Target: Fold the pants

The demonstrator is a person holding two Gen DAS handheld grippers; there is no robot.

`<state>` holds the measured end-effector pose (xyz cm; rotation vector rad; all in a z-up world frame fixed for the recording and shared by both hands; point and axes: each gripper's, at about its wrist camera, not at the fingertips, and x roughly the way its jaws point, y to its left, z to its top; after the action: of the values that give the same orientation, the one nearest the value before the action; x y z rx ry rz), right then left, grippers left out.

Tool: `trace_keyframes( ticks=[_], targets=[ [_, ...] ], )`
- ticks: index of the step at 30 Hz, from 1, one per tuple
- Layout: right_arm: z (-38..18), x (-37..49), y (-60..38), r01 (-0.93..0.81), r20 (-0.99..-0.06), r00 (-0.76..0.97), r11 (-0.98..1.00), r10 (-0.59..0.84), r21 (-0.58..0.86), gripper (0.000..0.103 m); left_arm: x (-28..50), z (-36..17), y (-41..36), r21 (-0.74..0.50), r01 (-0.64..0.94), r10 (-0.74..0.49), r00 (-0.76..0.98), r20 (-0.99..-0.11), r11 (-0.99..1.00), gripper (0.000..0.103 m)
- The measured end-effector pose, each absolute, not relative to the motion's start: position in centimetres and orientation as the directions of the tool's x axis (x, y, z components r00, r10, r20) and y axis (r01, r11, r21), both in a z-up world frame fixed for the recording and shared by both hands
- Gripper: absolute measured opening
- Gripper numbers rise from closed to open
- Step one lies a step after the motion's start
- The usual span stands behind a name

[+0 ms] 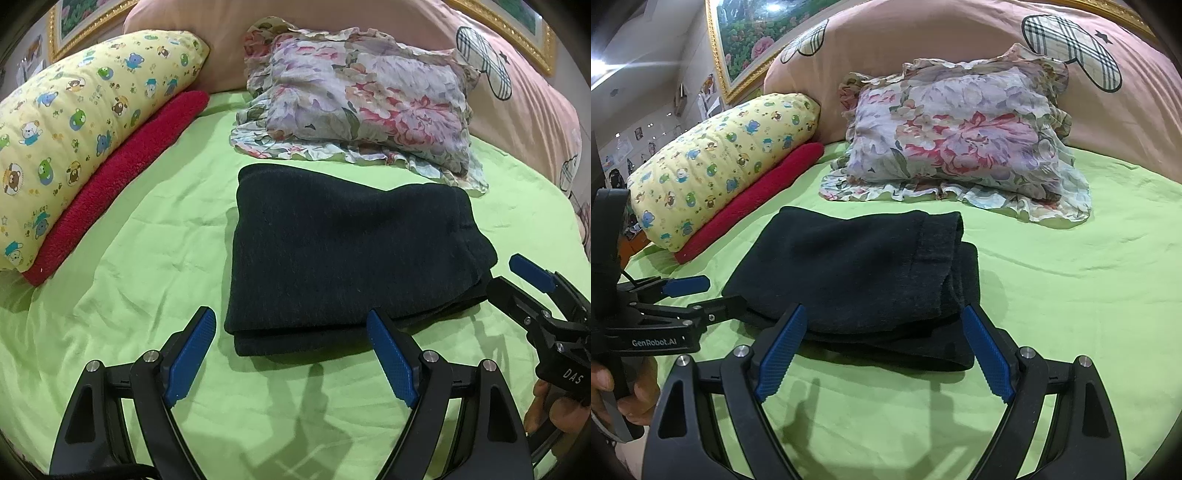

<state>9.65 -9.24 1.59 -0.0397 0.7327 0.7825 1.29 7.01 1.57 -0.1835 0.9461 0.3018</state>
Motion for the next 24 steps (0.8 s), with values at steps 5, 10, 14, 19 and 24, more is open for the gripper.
trace_keyframes(
  ticks=[5, 10, 14, 19, 24],
  targets=[
    [1.4, 9.9, -9.3, -0.642, -0.621, 0.48, 0.731, 0.62, 0.233, 0.086, 1.6, 1.5, 7.5, -0.041, -0.342, 0.164, 0.547, -0.821, 0.939, 0.084],
    [1.3, 10.1, -9.2, -0.641, -0.627, 0.476, 0.732, 0.617, 0.234, 0.086, 2.2, 1.7, 7.5, -0.034, -0.348, 0.173, 0.547, -0.819, 0.937, 0.084],
    [1.4, 10.4, -9.1, -0.638, -0.631, 0.476, 0.734, 0.612, 0.231, 0.086, 2.9, 1.7, 7.7, -0.039, -0.355, 0.168, 0.531, -0.831, 0.934, 0.084],
    [1.6, 10.9, -9.2, -0.629, -0.632, 0.478, 0.74, 0.61, 0.238, 0.086, 3.4, 1.6, 7.9, -0.043, -0.363, 0.163, 0.519, -0.839, 0.931, 0.084],
    [1.6, 11.1, -9.2, -0.627, -0.638, 0.471, 0.74, 0.61, 0.244, 0.086, 4.0, 1.8, 7.7, -0.029, -0.354, 0.168, 0.511, -0.843, 0.935, 0.084]
  ],
)
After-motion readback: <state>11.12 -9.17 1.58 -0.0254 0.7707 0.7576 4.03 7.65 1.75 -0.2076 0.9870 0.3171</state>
